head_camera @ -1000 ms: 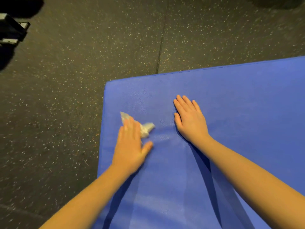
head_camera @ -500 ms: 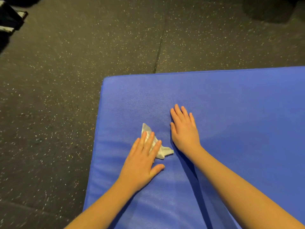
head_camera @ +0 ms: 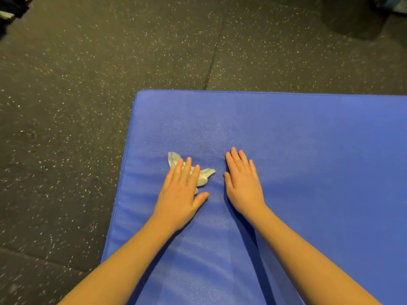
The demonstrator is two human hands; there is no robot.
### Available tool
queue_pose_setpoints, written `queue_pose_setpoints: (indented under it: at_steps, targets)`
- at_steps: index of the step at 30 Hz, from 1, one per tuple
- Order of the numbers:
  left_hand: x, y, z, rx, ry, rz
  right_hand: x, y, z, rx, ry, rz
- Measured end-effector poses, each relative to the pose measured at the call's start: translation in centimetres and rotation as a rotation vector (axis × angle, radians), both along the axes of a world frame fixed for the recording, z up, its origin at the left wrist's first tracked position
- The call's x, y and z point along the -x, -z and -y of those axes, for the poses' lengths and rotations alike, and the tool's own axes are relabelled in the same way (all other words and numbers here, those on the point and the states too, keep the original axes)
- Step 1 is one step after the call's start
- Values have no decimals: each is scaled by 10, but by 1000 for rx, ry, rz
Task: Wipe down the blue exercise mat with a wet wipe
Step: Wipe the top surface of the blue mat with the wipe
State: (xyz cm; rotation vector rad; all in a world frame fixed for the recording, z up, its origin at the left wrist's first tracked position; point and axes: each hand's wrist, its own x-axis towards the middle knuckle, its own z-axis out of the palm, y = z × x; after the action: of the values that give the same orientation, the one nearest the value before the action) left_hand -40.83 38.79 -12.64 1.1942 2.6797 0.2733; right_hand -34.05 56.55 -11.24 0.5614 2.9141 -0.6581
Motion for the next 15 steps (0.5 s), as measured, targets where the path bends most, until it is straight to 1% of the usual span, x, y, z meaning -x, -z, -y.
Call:
queue_pose_setpoints:
  at_steps: [2, 5, 6, 8, 11, 15]
  targets:
    - [17, -1, -4, -3, -63, -6, -3, -1, 2, -9, -3, 21]
    - [49, -5, -10, 37, -256, 50, -5, -2, 8, 3, 23, 52]
    - [57, -6, -10, 51, -290, 59, -5, -1, 10, -2, 31, 70]
    - [57, -8, -8, 52, -295, 62, -7, 3, 13, -50, 23, 91]
    - [29, -7, 10, 45, -283, 87, -9, 10, 13, -130, 10, 81]
    - [26, -6, 37, 87, -333, 66, -10, 14, 12, -162, 4, 81]
